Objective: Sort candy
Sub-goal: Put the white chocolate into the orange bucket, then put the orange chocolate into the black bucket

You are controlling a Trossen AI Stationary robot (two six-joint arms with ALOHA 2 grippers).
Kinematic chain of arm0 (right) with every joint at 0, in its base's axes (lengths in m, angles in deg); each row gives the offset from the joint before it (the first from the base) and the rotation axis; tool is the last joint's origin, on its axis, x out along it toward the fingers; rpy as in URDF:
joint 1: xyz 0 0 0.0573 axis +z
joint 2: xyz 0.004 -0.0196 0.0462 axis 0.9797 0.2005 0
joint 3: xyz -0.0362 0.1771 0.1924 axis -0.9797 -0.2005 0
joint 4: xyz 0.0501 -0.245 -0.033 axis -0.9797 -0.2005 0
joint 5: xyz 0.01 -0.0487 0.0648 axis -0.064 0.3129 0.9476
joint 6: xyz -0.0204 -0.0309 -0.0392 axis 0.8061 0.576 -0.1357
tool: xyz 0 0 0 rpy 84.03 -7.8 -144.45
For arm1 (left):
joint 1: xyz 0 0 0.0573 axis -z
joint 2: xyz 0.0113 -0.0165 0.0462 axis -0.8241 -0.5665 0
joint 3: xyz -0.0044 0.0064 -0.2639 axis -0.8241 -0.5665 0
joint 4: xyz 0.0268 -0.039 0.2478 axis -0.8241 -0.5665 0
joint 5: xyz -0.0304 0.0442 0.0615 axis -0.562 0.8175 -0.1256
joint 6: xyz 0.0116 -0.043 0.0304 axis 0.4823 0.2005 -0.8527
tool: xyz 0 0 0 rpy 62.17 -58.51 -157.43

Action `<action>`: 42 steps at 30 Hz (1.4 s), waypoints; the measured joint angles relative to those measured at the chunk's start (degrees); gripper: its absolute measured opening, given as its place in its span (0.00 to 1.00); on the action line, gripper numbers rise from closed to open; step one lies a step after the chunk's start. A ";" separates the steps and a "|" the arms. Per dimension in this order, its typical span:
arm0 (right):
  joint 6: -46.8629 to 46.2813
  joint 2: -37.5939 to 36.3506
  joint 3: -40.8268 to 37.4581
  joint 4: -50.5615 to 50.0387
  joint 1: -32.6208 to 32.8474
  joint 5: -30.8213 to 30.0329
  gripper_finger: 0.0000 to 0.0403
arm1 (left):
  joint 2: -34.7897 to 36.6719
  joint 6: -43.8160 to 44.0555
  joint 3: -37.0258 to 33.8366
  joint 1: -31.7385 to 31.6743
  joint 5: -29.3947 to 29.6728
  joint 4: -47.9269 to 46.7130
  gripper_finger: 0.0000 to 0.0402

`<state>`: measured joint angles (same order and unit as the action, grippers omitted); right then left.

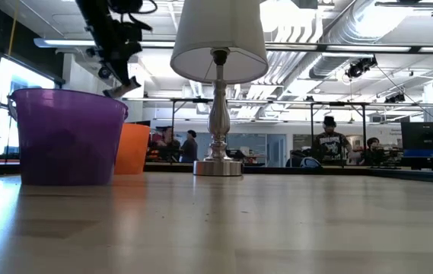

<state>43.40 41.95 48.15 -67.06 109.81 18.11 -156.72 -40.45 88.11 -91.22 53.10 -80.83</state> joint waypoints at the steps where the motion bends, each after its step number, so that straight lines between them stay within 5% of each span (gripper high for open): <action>1: -0.25 0.00 0.00 -0.28 0.00 0.00 0.56 | -0.58 -0.09 0.00 -0.21 -0.04 -0.02 0.00; 18: -4.33 0.00 0.01 -4.50 0.00 2.12 0.56 | -3.37 -2.80 0.00 -1.07 -4.47 -1.21 0.15; 20: -7.00 0.00 0.02 -5.35 0.00 5.88 0.56 | -2.52 -0.79 -0.02 -0.95 -10.23 -2.63 0.15; 24: -17.85 0.00 0.04 -10.28 0.02 19.48 0.56 | -0.83 2.66 -0.01 2.22 -30.80 -6.37 0.16; 26: -24.87 0.00 0.04 -14.19 0.04 23.65 0.56 | -0.20 4.55 -0.01 6.22 -34.81 -6.63 0.16; 36: -55.43 0.45 0.07 -25.23 6.18 37.80 0.56 | -0.21 18.94 0.00 36.84 -33.59 -0.45 0.16; 42: -69.87 4.47 0.07 -23.55 12.83 44.01 0.56 | -0.74 25.24 0.00 55.86 -22.07 9.79 0.16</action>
<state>-26.47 46.42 48.22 -90.61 122.64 62.12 -157.46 -15.21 88.11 -35.36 31.03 -71.04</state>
